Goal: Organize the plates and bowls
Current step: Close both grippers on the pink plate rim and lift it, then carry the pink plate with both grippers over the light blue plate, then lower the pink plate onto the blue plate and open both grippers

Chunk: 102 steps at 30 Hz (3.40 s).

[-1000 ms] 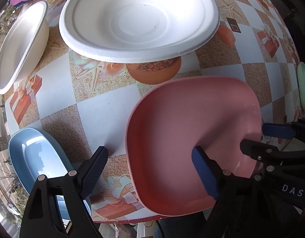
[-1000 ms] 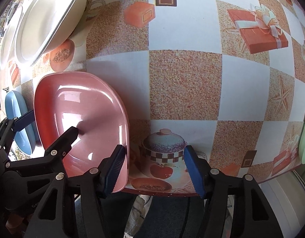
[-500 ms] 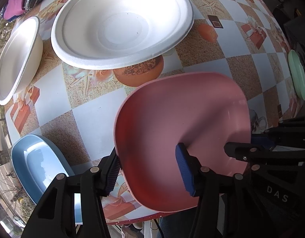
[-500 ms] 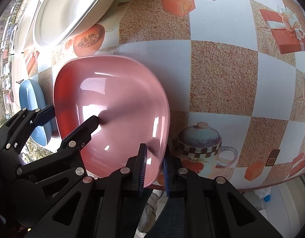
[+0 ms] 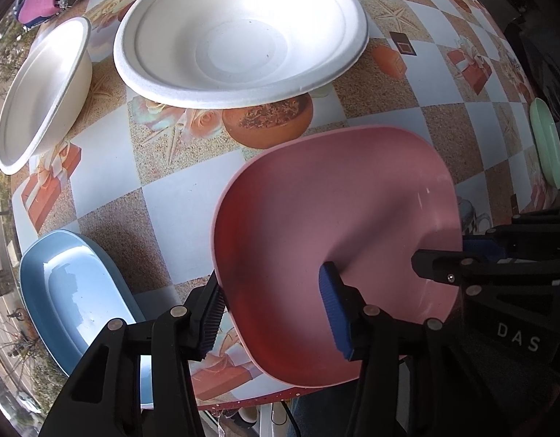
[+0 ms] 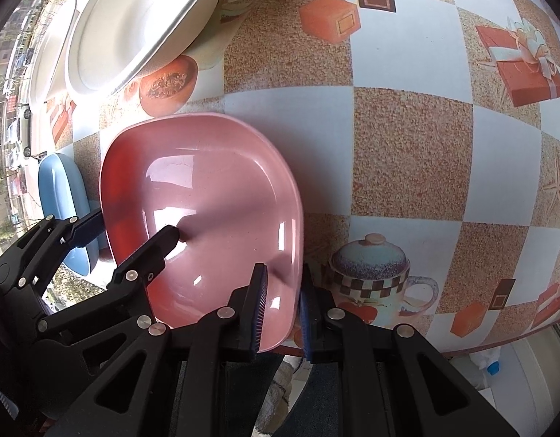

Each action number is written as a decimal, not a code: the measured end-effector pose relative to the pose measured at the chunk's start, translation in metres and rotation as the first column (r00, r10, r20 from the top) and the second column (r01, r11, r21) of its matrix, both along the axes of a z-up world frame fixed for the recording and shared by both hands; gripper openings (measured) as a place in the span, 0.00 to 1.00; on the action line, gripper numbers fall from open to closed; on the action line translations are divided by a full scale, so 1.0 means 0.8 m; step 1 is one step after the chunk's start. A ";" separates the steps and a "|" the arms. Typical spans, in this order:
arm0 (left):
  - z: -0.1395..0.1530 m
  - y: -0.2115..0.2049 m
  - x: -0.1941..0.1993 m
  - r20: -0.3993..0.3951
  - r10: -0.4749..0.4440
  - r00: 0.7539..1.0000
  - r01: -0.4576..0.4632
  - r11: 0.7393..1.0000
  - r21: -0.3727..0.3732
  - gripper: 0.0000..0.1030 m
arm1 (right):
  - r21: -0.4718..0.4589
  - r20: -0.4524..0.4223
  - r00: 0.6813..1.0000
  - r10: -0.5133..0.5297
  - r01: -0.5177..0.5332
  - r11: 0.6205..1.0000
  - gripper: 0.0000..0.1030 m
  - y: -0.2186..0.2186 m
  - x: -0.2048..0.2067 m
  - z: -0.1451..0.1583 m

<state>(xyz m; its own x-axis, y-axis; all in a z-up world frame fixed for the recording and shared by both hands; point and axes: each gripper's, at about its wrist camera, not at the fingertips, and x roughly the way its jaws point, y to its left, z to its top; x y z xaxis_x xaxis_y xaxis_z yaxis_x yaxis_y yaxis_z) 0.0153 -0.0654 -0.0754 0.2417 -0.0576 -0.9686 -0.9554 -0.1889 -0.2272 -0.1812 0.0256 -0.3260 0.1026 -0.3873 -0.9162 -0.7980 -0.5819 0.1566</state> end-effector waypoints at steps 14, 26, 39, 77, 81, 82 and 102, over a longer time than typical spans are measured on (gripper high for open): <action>0.022 0.005 -0.019 0.014 0.048 0.999 -0.048 0.999 -0.026 0.40 | 0.001 0.004 1.000 0.005 -0.005 1.000 0.13 -0.016 -0.003 0.005; 0.081 -0.014 -0.047 -0.044 0.052 0.998 -0.050 0.998 0.039 0.29 | 0.001 -0.047 0.999 0.027 -0.027 1.000 0.13 -0.008 -0.003 0.036; 0.137 -0.027 -0.094 -0.090 0.166 0.982 -0.159 0.984 0.085 0.18 | 0.011 -0.074 0.988 0.139 -0.138 0.990 0.13 0.004 -0.039 0.057; 0.048 -0.113 -0.209 -0.255 0.475 0.842 -0.473 0.878 0.074 0.20 | -0.107 -0.116 0.917 0.382 -0.394 0.913 0.13 -0.079 -0.177 0.002; 0.029 -0.101 -0.204 -0.262 0.471 0.843 -0.470 0.880 0.069 0.20 | -0.110 -0.097 0.927 0.362 -0.372 0.922 0.13 -0.093 -0.193 -0.019; 0.026 -0.099 -0.202 -0.272 0.466 0.842 -0.466 0.882 0.069 0.20 | -0.115 -0.097 0.929 0.356 -0.366 0.924 0.13 -0.091 -0.193 -0.022; 0.008 -0.104 -0.164 -0.238 0.485 0.841 -0.450 0.873 0.189 1.00 | -0.077 -0.206 0.951 0.231 -0.251 0.965 1.00 -0.020 -0.140 0.046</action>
